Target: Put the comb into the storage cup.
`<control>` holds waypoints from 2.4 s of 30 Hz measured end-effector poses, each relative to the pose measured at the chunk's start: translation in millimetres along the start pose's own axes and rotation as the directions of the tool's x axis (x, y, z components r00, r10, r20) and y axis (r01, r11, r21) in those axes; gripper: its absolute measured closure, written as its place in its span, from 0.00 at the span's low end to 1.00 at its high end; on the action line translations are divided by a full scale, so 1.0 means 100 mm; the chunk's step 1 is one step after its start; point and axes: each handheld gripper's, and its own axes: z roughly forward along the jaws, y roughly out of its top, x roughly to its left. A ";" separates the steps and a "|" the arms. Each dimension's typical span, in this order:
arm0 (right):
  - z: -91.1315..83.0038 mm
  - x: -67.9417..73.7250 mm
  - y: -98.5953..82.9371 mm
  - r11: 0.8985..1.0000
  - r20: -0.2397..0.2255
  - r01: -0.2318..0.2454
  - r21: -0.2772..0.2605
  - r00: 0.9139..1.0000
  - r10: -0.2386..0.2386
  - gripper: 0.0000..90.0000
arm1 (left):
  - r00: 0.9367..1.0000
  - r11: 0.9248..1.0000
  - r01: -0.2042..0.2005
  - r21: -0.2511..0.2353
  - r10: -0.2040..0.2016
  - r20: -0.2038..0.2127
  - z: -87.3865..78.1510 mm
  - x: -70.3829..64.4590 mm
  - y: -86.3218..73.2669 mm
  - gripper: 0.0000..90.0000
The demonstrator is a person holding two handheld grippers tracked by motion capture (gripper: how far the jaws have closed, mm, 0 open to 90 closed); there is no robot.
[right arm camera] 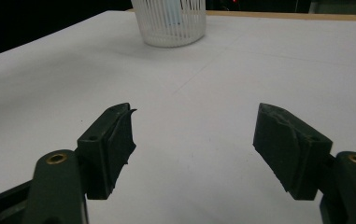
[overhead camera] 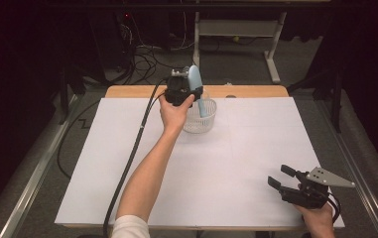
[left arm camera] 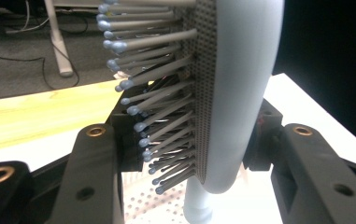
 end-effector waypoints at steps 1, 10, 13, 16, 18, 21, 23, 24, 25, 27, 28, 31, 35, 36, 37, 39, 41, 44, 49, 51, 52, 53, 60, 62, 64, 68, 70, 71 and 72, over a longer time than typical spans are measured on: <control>0.00 0.00 0.00 1.000 -0.001 0.002 0.001 1.000 -0.002 0.33 | 1.000 1.000 -0.001 0.007 0.001 -0.004 0.01 0.02 -0.02 0.57; 0.01 0.00 0.00 1.000 -0.002 0.002 0.004 1.000 -0.002 0.32 | 1.000 1.000 0.002 0.009 -0.002 -0.001 0.06 0.00 -0.08 0.57; 0.01 0.00 0.00 1.000 -0.003 0.001 0.004 1.000 -0.001 0.32 | 1.000 1.000 0.001 0.008 -0.001 0.000 0.08 0.00 -0.10 0.57; 0.01 0.00 0.00 1.000 -0.003 0.000 0.007 1.000 0.000 0.32 | 1.000 1.000 -0.002 0.013 0.002 0.002 0.08 -0.01 -0.11 0.57; 0.01 0.00 0.00 1.000 -0.003 0.000 0.007 1.000 0.000 0.32 | 1.000 1.000 -0.006 0.019 0.007 -0.002 0.10 -0.02 -0.13 0.57; 0.01 0.00 0.00 1.000 -0.003 0.003 0.007 1.000 -0.003 0.32 | 1.000 1.000 -0.011 0.019 0.011 -0.004 0.12 -0.02 -0.16 0.56; 0.01 0.00 0.00 1.000 -0.004 0.004 0.007 1.000 -0.004 0.32 | 1.000 1.000 -0.013 0.019 0.013 -0.006 0.12 -0.02 -0.16 0.56; 0.01 0.00 0.00 1.000 -0.004 0.004 0.007 1.000 -0.004 0.32 | 1.000 1.000 -0.013 0.019 0.013 -0.006 0.12 -0.02 -0.16 0.56; 0.02 0.00 0.00 1.000 -0.005 0.004 0.010 1.000 -0.004 0.32 | 1.000 1.000 -0.020 0.022 0.020 -0.010 0.11 -0.02 -0.16 0.55; 0.02 0.01 0.00 1.000 -0.005 0.005 0.011 1.000 -0.005 0.32 | 1.000 0.999 -0.023 0.023 0.024 -0.012 0.11 -0.02 -0.16 0.55; 0.02 0.01 0.00 1.000 -0.006 0.005 0.011 1.000 -0.005 0.32 | 0.999 0.999 -0.028 0.030 0.029 -0.014 0.11 -0.01 -0.16 0.55; 0.02 0.01 0.00 1.000 -0.008 0.005 0.017 1.000 -0.005 0.32 | 0.999 0.998 -0.045 0.035 0.045 -0.001 0.09 0.00 -0.16 0.54; 0.03 0.01 0.00 1.000 -0.011 0.006 0.025 1.000 -0.006 0.32 | 0.999 0.998 -0.046 0.045 0.046 0.002 0.08 0.01 -0.16 0.54; 0.03 0.01 0.00 1.000 -0.011 0.007 0.024 1.000 -0.006 0.32 | 0.999 0.997 -0.051 0.050 0.051 0.004 0.07 0.03 -0.15 0.53; 0.03 0.01 0.00 1.000 -0.011 0.007 0.024 1.000 -0.006 0.32 | 0.999 0.997 -0.051 0.050 0.051 0.004 0.07 0.03 -0.15 0.53; 0.03 0.01 0.00 1.000 -0.011 0.005 0.022 1.000 -0.005 0.32 | 0.998 0.996 -0.062 0.058 0.061 0.016 0.06 0.05 -0.15 0.53; 0.03 0.01 0.00 1.000 -0.011 0.004 0.022 1.000 -0.004 0.32 | 0.998 0.996 -0.063 0.061 0.062 0.018 0.05 0.06 -0.15 0.53; 0.03 0.01 0.00 1.000 -0.011 0.006 0.023 1.000 -0.006 0.32 | 0.997 0.995 -0.071 0.068 0.070 0.017 0.03 0.07 -0.15 0.52; 0.03 0.01 0.00 1.000 -0.010 0.006 0.024 1.000 -0.006 0.32 | 0.996 0.992 -0.091 0.082 0.091 0.005 0.00 0.08 -0.14 0.50; 0.03 0.01 0.00 1.000 -0.010 0.006 0.024 1.000 -0.006 0.32 | 0.996 0.993 -0.090 0.083 0.089 0.006 0.00 0.08 -0.14 0.49; 0.03 0.01 0.00 1.000 -0.011 0.007 0.024 1.000 -0.007 0.32 | 0.996 0.993 -0.088 0.084 0.089 0.000 -0.01 0.09 -0.14 0.49; 0.03 0.01 0.00 1.000 -0.011 0.008 0.023 1.000 -0.008 0.32 | 0.996 0.992 -0.088 0.085 0.089 -0.003 -0.01 0.09 -0.14 0.48; 0.03 0.01 0.00 1.000 -0.011 0.007 0.024 1.000 -0.007 0.32 | 0.996 0.992 -0.089 0.093 0.090 -0.005 -0.04 0.12 -0.13 0.47; 0.03 0.01 0.00 1.000 -0.011 0.007 0.024 1.000 -0.006 0.32 | 0.996 0.991 -0.089 0.096 0.090 -0.002 -0.04 0.13 -0.13 0.46; 0.03 0.01 0.00 1.000 -0.011 0.007 0.024 1.000 -0.007 0.32 | 0.996 0.991 -0.092 0.099 0.093 -0.010 -0.05 0.13 -0.13 0.45; 0.03 0.01 0.00 1.000 -0.011 0.008 0.024 1.000 -0.007 0.32 | 0.995 0.989 -0.094 0.110 0.097 -0.021 -0.07 0.16 -0.12 0.43; 0.03 0.01 0.00 1.000 -0.011 0.008 0.024 1.000 -0.007 0.32 | 0.995 0.989 -0.094 0.114 0.098 -0.026 -0.07 0.17 -0.12 0.43; 0.03 0.01 0.00 1.000 -0.011 0.008 0.024 1.000 -0.007 0.32 | 0.995 0.989 -0.094 0.114 0.098 -0.026 -0.07 0.17 -0.12 0.42; 0.03 0.01 0.00 1.000 -0.011 0.008 0.025 1.000 -0.007 0.32 | 0.995 0.989 -0.093 0.116 0.097 -0.029 -0.08 0.18 -0.12 0.42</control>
